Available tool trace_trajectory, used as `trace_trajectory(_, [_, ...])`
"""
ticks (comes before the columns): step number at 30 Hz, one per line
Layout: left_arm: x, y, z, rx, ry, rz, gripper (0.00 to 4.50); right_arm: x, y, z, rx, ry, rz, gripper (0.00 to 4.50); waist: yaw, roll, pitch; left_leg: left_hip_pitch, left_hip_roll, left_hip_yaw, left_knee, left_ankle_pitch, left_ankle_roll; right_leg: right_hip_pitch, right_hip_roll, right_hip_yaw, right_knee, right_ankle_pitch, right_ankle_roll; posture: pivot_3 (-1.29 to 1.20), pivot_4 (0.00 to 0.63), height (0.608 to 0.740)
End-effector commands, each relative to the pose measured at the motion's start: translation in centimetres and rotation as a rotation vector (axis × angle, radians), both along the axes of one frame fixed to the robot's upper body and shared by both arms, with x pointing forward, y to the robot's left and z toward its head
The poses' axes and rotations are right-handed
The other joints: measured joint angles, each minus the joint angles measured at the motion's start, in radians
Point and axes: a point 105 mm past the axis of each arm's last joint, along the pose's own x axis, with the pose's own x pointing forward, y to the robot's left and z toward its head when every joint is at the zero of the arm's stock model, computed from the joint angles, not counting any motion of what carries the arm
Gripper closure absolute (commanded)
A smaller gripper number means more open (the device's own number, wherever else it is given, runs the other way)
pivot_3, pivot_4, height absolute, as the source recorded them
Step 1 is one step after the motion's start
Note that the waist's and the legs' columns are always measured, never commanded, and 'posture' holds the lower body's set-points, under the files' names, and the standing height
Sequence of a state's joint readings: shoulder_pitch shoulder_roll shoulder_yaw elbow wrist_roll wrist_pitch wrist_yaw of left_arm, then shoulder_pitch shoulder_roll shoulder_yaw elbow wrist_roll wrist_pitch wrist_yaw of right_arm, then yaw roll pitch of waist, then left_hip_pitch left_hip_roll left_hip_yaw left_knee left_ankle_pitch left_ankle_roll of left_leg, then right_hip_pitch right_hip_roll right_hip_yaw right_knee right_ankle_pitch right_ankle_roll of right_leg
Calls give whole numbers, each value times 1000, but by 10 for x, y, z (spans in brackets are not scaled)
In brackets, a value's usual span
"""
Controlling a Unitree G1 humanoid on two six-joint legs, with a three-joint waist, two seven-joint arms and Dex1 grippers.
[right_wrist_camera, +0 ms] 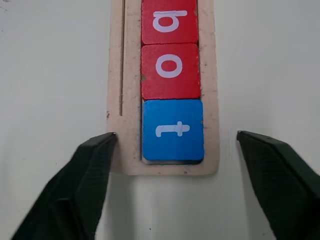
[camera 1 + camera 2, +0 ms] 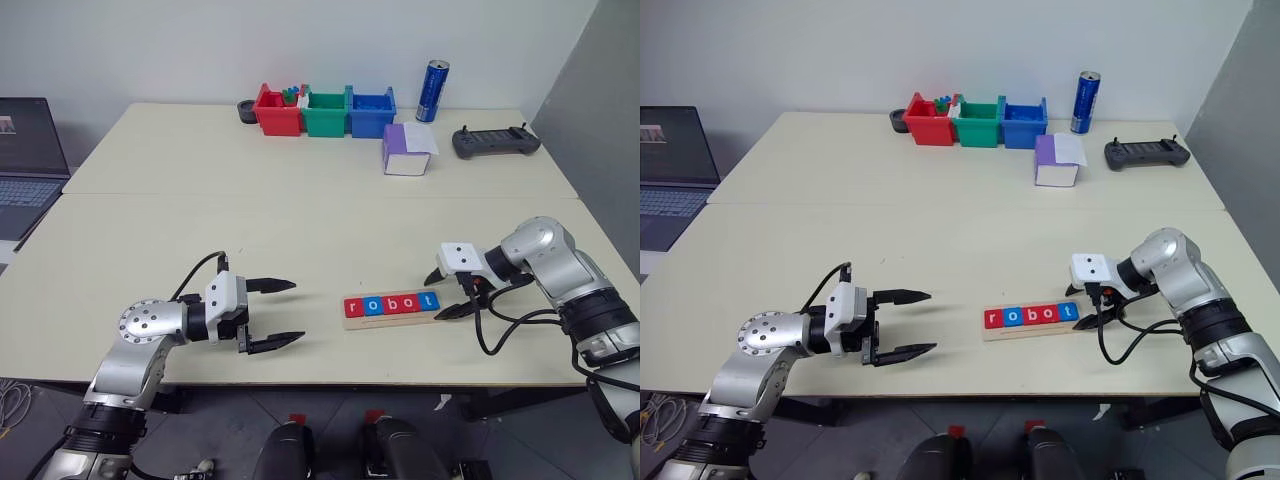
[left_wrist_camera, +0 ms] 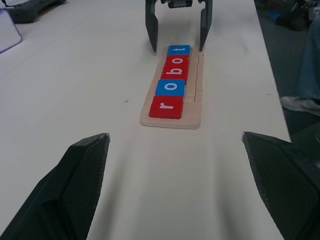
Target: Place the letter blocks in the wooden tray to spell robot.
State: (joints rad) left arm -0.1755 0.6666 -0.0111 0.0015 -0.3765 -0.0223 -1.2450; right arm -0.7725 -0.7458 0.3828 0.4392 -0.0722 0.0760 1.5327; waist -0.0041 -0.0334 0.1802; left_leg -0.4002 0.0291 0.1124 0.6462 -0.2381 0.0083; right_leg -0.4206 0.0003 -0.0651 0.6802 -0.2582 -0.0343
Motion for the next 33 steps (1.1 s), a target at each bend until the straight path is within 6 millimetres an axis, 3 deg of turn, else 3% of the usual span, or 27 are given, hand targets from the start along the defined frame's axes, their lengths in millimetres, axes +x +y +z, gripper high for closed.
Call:
trace_trajectory(1, [0, 1, 10, 3, -40, -1, 0, 0, -1, 25, 37, -41, 21, 45, 0, 0, 0, 0, 0, 0, 0, 0, 0, 0, 0, 0, 0, 0, 0, 0, 150, 740])
trace_trajectory(8, [-3, 4, 11, 5, -46, 5, 0, -11, -17, 62, 180, -68, -93, 45, 2, 0, 0, 0, 0, 0, 0, 0, 0, 0, 0, 0, 0, 0, 0, 0, 150, 740])
trace_trajectory(13, [-5, 13, 20, 19, -49, 33, 0, -46, -46, 89, 327, -36, -186, 45, 5, 0, 0, -1, 0, -1, 0, 0, 0, 0, -1, -1, -1, 0, 0, 0, 150, 740])
trace_trajectory(17, [-10, 26, 29, 64, -58, 52, 0, -70, -68, 93, 379, -13, -240, 45, 5, 0, 0, 0, 0, -1, 0, 0, 0, 0, -1, -1, -1, 0, 0, 0, 150, 740])
trace_trajectory(22, [-14, 42, 55, 19, -37, 100, 0, -88, -94, 96, 393, -20, -322, 45, 1, 0, 0, 1, 0, 0, -1, 0, 0, 0, -1, -1, -1, 0, 0, 0, 150, 740])
trace_trajectory(33, [-10, 55, 65, 67, -36, 150, 0, -85, -100, 88, 396, -24, -342, 45, 3, 1, 0, 0, 0, -1, -1, 0, 0, 0, -1, -1, -1, 0, 0, 0, 150, 740])
